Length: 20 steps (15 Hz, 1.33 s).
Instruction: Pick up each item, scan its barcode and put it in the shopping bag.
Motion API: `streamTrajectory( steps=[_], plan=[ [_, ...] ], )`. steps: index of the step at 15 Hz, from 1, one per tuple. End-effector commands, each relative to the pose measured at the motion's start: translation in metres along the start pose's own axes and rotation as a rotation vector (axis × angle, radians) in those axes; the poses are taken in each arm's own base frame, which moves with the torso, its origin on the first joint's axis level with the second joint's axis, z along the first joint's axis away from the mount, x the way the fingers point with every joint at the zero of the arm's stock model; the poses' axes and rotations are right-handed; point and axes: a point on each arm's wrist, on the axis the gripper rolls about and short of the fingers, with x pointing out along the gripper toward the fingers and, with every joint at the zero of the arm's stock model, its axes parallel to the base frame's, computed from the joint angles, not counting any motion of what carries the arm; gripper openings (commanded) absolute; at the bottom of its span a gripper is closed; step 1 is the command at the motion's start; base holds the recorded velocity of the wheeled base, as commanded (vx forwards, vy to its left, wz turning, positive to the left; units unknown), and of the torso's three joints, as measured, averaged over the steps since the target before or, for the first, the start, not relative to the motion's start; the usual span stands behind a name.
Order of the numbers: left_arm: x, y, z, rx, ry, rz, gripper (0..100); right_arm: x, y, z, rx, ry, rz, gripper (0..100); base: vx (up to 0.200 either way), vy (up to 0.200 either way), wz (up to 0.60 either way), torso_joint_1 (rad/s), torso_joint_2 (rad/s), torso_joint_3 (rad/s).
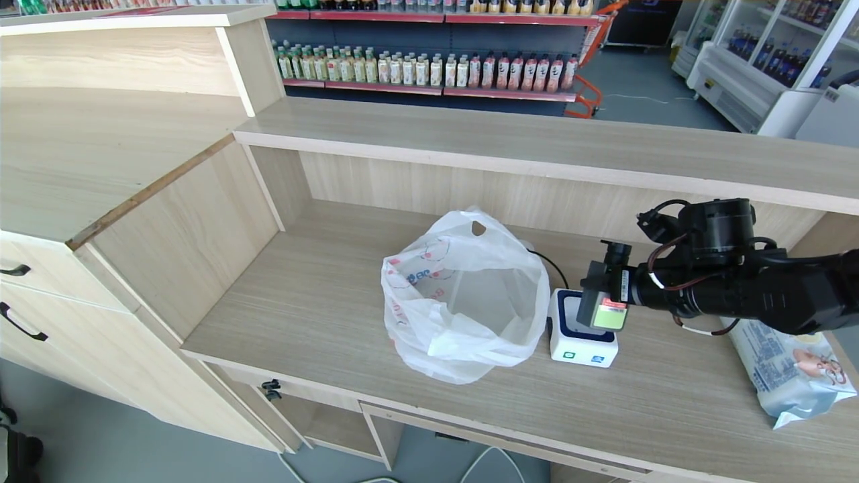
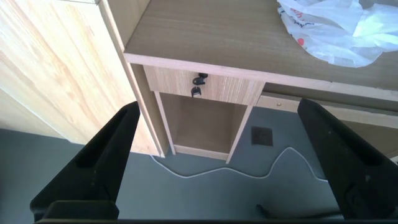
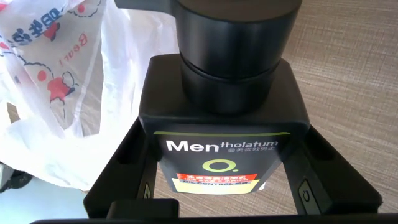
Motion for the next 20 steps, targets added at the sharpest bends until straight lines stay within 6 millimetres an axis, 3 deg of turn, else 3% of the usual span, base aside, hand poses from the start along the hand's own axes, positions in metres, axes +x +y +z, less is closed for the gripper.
streamTrajectory(
  steps=[1, 7, 10, 14, 16, 20],
  plan=[
    [0.000, 0.000, 0.000, 0.000, 0.001, 0.000, 100, 0.004, 0.002, -0.003, -0.003, 0.010, 0.008, 0, 0.000, 0.000, 0.00, 0.000, 0.00, 0.000],
    [0.000, 0.000, 0.000, 0.000, 0.001, 0.000, 100, 0.012, 0.003, -0.006, -0.010, -0.012, 0.018, 0, 0.000, 0.000, 0.00, 0.000, 0.00, 0.000],
    [0.000, 0.000, 0.000, 0.000, 0.001, 0.000, 100, 0.002, 0.005, -0.003, -0.018, -0.027, 0.022, 0, 0.000, 0.000, 0.00, 0.000, 0.00, 0.000],
    [0.000, 0.000, 0.000, 0.000, 0.001, 0.000, 100, -0.075, 0.029, 0.035, -0.138, -0.248, 0.063, 0, 0.000, 0.000, 0.00, 0.000, 0.00, 0.000],
    [0.000, 0.000, 0.000, 0.000, 0.001, 0.000, 100, -0.106, 0.036, 0.036, -0.314, -0.322, 0.022, 0, 0.000, 0.000, 0.00, 0.000, 0.00, 0.000],
    [0.000, 0.000, 0.000, 0.000, 0.001, 0.000, 100, -0.127, 0.037, 0.030, -0.433, -0.342, -0.027, 0, 0.000, 0.000, 0.00, 0.000, 0.00, 0.000]
  ],
)
